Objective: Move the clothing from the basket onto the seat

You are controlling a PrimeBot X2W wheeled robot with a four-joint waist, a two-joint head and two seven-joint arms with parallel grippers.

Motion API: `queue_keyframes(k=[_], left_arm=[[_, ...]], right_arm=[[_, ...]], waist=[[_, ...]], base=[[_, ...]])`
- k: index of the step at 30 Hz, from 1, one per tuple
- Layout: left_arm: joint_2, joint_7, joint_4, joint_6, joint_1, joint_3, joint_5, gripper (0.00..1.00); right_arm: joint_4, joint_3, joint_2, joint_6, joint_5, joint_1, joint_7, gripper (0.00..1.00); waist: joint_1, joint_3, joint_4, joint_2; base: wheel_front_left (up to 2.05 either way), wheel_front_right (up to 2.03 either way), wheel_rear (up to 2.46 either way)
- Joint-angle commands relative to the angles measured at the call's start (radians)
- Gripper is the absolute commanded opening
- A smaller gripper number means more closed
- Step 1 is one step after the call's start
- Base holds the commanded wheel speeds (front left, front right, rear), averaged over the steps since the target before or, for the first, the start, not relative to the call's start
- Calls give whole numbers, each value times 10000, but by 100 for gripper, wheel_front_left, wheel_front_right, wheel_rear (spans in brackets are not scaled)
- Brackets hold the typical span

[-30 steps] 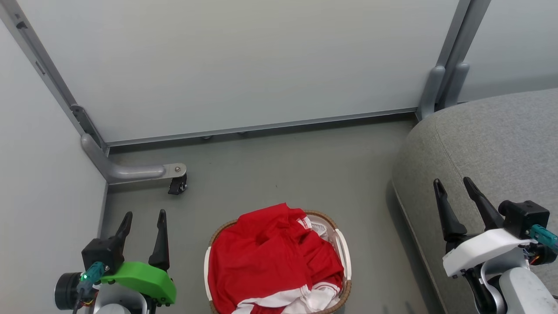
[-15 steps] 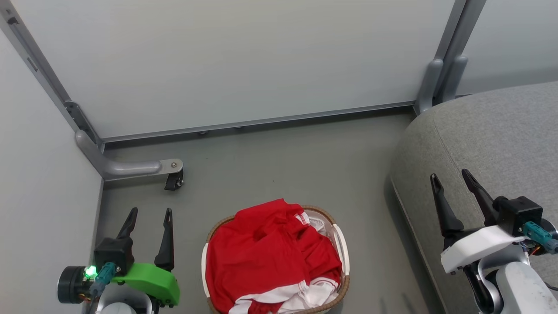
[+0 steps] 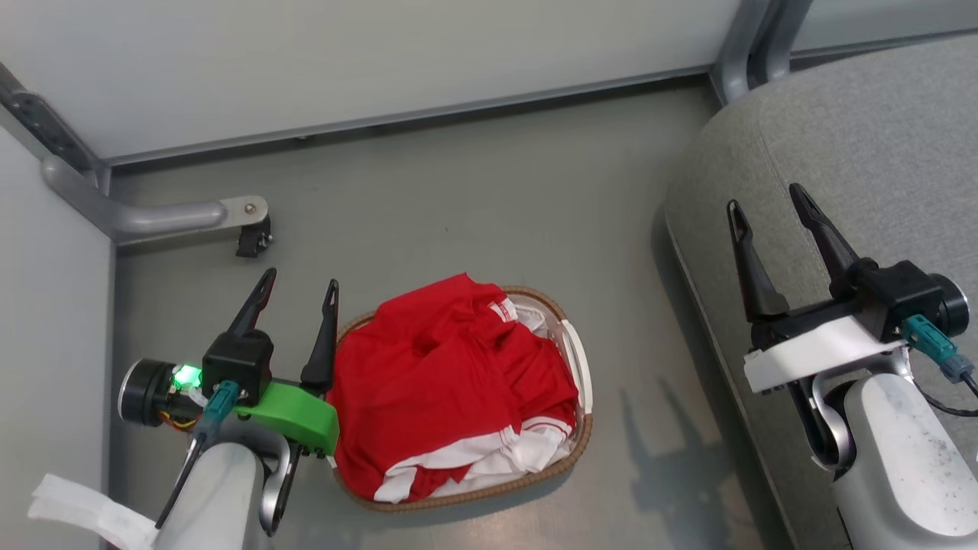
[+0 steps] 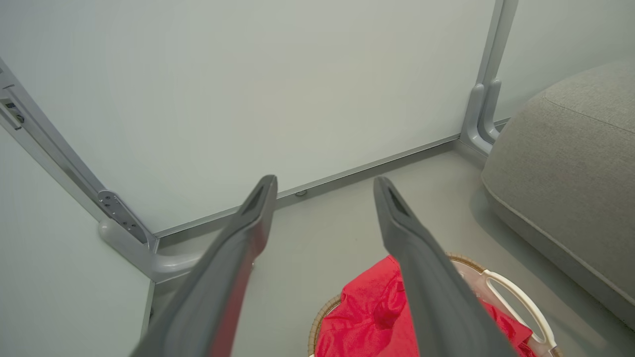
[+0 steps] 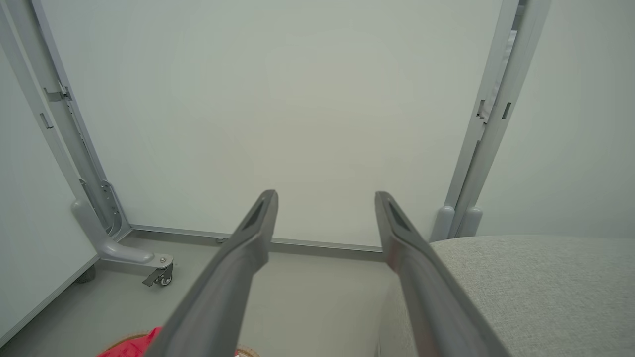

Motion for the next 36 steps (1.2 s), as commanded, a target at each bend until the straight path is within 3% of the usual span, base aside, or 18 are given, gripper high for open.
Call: queue_keyframes(k=[1,7,15,36], left_arm=[[101,-78,99,-52,-424,-110,266,100],[175,-116,291,-77,-1208,-709,161,100],[733,-114,1167,-74,-2229,-1812,-261,100],[1879,-95,5302,-58,-4708,-4433,-1728,100]], right_arm=[[-147,49,48,0,-234,-296,-83,100],[-456,72,223,1,-444,-784,-123,100],[-818,6,437,-1,-563,-1211,-123,100],[-1797,225,1018,-1,-528,-1484,-123,100]], waist=[[0,1315,-700,-1],[0,2365,-1171,-1],[0,3454,-1807,-1],[0,5251,-2857,-1]], base=[[0,0,0],[0,0,0],[0,0,0],[0,0,0]])
